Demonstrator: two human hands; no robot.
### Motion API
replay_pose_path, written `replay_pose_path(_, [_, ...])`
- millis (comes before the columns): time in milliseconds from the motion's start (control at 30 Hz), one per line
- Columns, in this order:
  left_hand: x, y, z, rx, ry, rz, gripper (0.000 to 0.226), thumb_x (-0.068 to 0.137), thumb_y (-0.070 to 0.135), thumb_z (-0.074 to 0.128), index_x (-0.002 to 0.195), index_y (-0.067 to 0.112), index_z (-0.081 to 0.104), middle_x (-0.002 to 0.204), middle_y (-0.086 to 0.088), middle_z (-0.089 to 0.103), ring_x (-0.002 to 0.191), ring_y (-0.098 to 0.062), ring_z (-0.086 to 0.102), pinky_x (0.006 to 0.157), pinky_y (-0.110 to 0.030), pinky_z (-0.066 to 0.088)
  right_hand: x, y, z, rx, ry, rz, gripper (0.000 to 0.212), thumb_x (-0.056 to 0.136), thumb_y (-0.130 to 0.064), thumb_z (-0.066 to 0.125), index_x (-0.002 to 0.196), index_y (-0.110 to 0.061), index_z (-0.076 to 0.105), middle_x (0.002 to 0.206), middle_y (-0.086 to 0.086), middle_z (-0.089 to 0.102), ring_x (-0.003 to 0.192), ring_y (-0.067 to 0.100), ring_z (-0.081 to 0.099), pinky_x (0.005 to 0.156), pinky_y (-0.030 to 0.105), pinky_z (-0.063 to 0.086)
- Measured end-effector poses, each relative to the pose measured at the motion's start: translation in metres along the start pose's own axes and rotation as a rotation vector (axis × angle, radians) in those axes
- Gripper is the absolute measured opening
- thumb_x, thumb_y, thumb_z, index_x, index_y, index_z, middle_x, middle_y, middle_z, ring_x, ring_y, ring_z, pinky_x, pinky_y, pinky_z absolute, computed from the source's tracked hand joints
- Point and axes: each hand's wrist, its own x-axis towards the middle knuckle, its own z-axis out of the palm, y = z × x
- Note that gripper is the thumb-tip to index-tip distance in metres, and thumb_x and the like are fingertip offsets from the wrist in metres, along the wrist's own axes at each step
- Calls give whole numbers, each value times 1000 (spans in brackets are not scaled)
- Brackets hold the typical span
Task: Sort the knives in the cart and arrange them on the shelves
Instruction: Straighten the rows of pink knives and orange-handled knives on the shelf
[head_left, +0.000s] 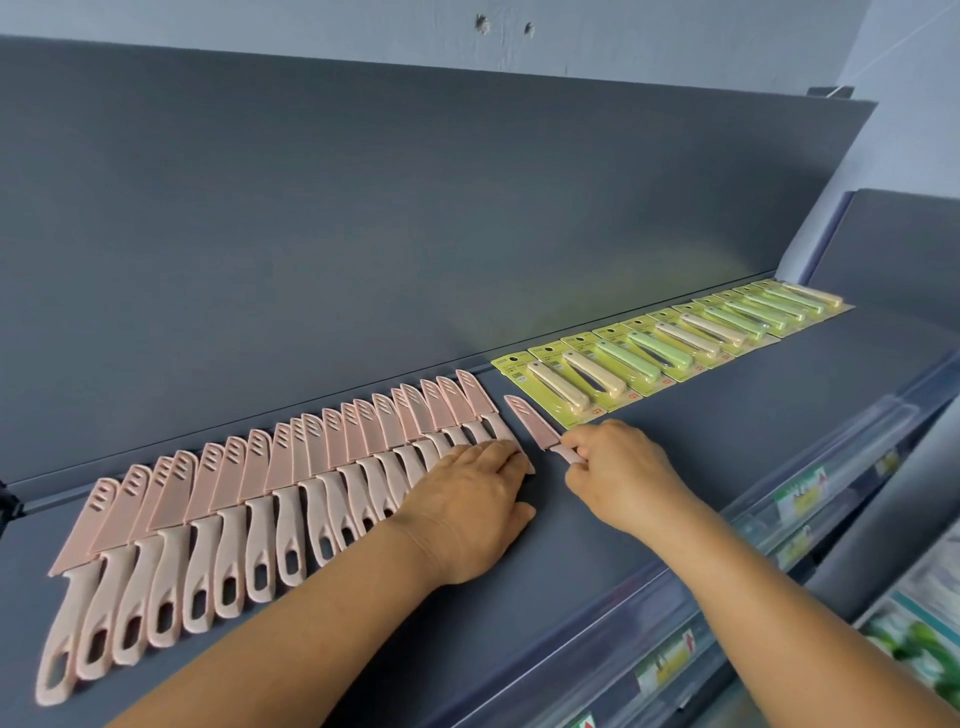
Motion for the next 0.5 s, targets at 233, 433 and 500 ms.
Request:
replay_pose_path(233, [-2, 0, 2, 4, 2, -18, 58, 99, 40, 34, 149, 15, 21, 156, -1, 19, 141, -19, 19, 115, -28, 8, 26, -29, 3, 217, -20, 31, 21, 88, -19, 55, 102, -13, 69, 98, 7, 70, 91, 27, 63, 79, 37, 54])
replay_pose_path(433, [-3, 0, -1, 59, 43, -110, 58, 99, 39, 32, 148, 11, 20, 153, -7, 23, 141, -23, 20, 116, -30, 9, 44, -39, 10, 245, 1, 23, 22, 88, -17, 56, 103, -10, 70, 99, 9, 71, 95, 28, 63, 82, 37, 53])
replay_pose_path(500, [-4, -3, -3, 73, 55, -140, 52, 100, 39, 31, 144, 12, 29, 149, -6, 30, 137, -24, 27, 113, -31, 14, 45, -37, 12, 236, -3, -14, 21, 90, -18, 53, 101, -11, 69, 95, 7, 70, 90, 27, 62, 79, 35, 53])
